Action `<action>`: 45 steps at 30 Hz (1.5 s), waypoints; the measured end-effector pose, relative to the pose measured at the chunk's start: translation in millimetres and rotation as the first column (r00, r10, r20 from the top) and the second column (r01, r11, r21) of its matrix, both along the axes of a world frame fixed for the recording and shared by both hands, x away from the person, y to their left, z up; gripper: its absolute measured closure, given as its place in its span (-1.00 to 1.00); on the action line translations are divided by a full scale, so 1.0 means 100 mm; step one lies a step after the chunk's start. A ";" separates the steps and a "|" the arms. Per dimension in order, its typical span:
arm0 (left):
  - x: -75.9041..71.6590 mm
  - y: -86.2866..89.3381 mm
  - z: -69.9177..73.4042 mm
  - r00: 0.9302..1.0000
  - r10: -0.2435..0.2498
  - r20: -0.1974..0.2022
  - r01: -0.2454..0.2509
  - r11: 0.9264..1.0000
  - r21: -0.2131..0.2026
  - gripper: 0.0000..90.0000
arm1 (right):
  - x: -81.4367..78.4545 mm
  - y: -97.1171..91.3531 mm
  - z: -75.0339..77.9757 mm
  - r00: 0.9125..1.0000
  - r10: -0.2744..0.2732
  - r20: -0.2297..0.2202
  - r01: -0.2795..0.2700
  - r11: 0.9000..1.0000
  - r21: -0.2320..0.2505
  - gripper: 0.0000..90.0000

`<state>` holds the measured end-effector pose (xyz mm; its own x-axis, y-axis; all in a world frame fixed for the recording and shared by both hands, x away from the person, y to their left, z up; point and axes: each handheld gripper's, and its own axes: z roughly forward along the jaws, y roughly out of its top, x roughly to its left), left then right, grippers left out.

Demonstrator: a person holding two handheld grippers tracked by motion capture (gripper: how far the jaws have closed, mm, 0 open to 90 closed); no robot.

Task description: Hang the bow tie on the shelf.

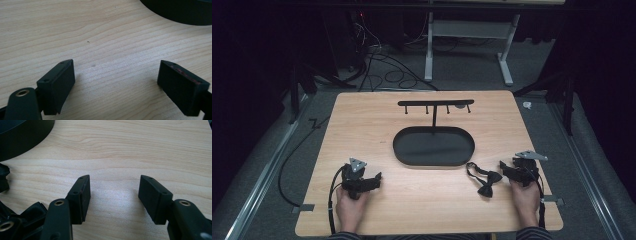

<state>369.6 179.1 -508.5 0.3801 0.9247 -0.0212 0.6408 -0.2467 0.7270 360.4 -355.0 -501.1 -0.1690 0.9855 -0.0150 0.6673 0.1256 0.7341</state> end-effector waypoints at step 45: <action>0.00 0.00 0.00 1.000 0.000 0.000 0.000 1.000 0.001 -0.67 | 0.01 0.00 0.00 0.999 0.032 -0.007 -0.032 1.000 0.000 -0.16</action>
<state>369.6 179.0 -508.5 0.3800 0.9247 -0.0205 0.6406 -0.2472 0.7270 360.9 -355.1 -501.2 -0.2001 0.9797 -0.0134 0.6685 0.1466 0.7291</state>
